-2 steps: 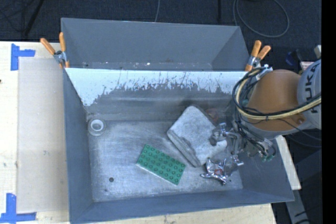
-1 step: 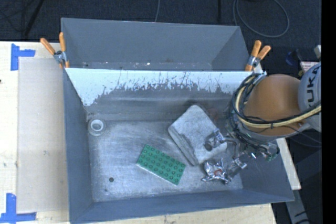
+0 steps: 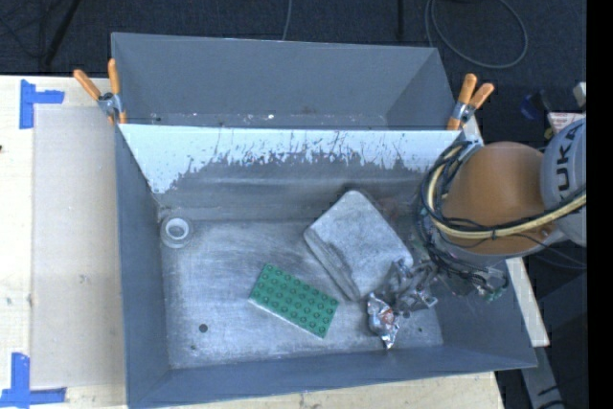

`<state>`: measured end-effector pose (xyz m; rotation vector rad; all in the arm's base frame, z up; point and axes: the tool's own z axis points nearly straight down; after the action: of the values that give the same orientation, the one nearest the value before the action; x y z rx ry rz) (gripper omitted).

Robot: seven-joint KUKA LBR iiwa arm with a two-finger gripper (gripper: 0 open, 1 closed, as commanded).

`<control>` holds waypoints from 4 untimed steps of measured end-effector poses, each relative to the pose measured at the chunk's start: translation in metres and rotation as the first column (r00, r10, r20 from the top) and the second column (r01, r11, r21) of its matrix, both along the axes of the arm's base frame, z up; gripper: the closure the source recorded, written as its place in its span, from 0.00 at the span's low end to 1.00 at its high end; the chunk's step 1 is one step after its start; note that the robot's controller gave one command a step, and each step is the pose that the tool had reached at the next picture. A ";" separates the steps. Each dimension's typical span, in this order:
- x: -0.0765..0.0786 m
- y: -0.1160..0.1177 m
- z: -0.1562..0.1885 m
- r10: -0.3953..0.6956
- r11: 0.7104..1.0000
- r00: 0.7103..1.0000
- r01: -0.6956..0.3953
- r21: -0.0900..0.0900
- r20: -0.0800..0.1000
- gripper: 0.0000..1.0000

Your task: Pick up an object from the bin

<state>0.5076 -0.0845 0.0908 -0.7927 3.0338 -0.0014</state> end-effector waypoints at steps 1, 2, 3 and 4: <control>-0.002 0.000 -0.001 0.002 1.000 1.000 -0.002 0.000 -0.006 0.00; -0.025 -0.011 -0.016 0.065 0.998 0.998 -0.065 0.001 0.020 0.00; -0.032 -0.015 -0.018 0.068 0.998 0.998 -0.068 -0.003 -0.010 1.00; -0.016 -0.048 0.075 0.305 0.952 0.952 -0.305 -0.003 -0.001 1.00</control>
Offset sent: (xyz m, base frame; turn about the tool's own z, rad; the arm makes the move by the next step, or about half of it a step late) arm 0.0000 0.0000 0.0000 0.0000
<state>0.4916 -0.1330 0.1653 -1.2523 2.8765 -0.0049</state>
